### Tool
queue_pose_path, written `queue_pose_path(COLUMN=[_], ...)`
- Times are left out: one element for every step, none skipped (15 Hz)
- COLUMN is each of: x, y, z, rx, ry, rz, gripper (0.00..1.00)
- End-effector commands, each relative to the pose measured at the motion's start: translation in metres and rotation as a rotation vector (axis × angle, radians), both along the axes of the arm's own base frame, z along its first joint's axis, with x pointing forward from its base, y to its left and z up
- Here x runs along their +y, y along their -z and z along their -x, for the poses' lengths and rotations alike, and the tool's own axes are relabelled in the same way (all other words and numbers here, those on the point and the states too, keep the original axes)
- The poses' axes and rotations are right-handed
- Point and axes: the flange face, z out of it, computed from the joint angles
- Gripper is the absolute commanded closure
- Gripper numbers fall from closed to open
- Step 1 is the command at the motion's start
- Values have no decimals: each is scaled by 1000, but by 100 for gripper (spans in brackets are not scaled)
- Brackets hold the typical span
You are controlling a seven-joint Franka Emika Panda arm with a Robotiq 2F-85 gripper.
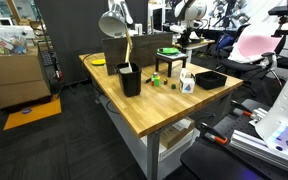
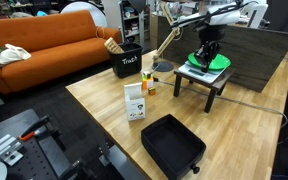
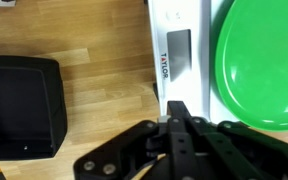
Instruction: Push the button on the scale
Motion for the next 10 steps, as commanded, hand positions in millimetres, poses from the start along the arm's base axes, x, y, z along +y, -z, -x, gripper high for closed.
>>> queue_pose_path(x=[-5, -7, -9, -10, -12, -12, -12, -12, -12, -13], y=[0, 0, 2, 3, 4, 6, 7, 8, 9, 9], z=[-2, -2, -1, -1, -1, -2, -3, -5, -6, -8], rx=[-2, 1, 4, 5, 7, 8, 9, 10, 10, 8], ry=[3, 6, 9, 11, 10, 7, 5, 3, 2, 2], rz=[11, 14, 13, 14, 14, 15, 15, 14, 16, 21], gripper=[100, 100, 100, 100, 100, 100, 100, 100, 100, 100])
